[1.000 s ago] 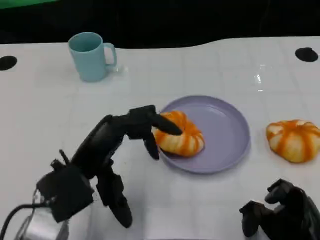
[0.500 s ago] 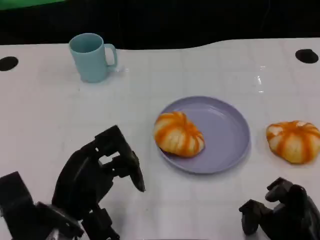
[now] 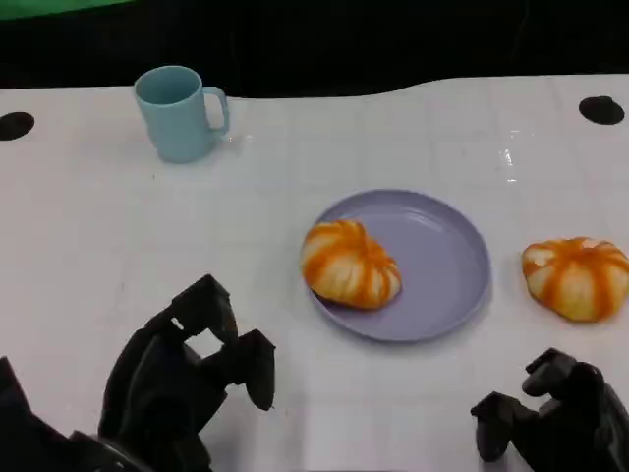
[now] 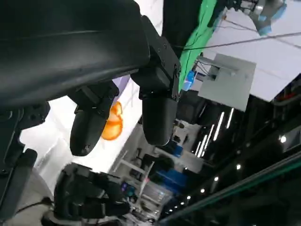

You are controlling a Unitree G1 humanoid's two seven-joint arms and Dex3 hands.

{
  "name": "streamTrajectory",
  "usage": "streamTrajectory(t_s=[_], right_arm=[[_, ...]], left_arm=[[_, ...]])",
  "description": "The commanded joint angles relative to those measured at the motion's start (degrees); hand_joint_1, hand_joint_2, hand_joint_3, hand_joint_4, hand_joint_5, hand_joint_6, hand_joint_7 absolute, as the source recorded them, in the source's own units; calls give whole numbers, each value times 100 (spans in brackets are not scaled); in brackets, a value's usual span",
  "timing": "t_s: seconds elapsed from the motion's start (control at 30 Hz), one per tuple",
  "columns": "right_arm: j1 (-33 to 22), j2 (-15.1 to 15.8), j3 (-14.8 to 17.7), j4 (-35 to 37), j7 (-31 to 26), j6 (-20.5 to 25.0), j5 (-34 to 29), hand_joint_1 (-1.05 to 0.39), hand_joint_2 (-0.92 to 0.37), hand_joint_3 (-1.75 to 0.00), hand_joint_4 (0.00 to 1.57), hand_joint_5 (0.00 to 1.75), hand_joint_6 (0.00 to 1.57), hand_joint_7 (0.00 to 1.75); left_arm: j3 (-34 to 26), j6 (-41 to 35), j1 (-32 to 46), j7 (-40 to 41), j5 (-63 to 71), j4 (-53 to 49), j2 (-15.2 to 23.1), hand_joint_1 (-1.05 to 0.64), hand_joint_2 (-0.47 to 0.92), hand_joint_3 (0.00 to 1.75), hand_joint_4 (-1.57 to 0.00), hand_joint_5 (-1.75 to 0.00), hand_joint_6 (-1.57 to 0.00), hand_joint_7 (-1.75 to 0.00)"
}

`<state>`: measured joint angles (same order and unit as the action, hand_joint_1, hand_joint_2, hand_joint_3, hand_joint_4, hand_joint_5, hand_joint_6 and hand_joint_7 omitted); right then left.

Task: Grasp the bread from the table and place it into the plate.

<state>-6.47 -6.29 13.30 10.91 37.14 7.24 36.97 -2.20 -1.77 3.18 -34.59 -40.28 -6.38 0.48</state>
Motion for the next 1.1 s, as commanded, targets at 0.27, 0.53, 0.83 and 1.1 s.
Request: streamTrajectory(t_s=[0.27,0.53,0.83,1.1], right_arm=[[-1,53,-22,-102,3,-30,16,-84,-90,0,139,103,141,61],[-16,43,-26,-132,-44,-4,18,-85,-90,0,140,102,141,61],[-1,74,-32,-103,0,4,35,-83,-91,-1,139,100,140,62],[11,66,-47,-123,-35,26,36,-84,-90,0,140,100,140,62]], left_arm=[[-495,-773,-29,760,-233,446,-413,-46,88,4,-94,-175,-71,-175],[-751,-1460,2,1811,-462,996,-716,-20,91,7,-97,-175,-73,-175],[-800,-1593,-9,1880,-480,1094,-777,-18,91,8,-96,-175,-73,-175],[-837,-1312,-67,1764,-148,821,-731,-34,87,5,-79,-175,-51,-175]])
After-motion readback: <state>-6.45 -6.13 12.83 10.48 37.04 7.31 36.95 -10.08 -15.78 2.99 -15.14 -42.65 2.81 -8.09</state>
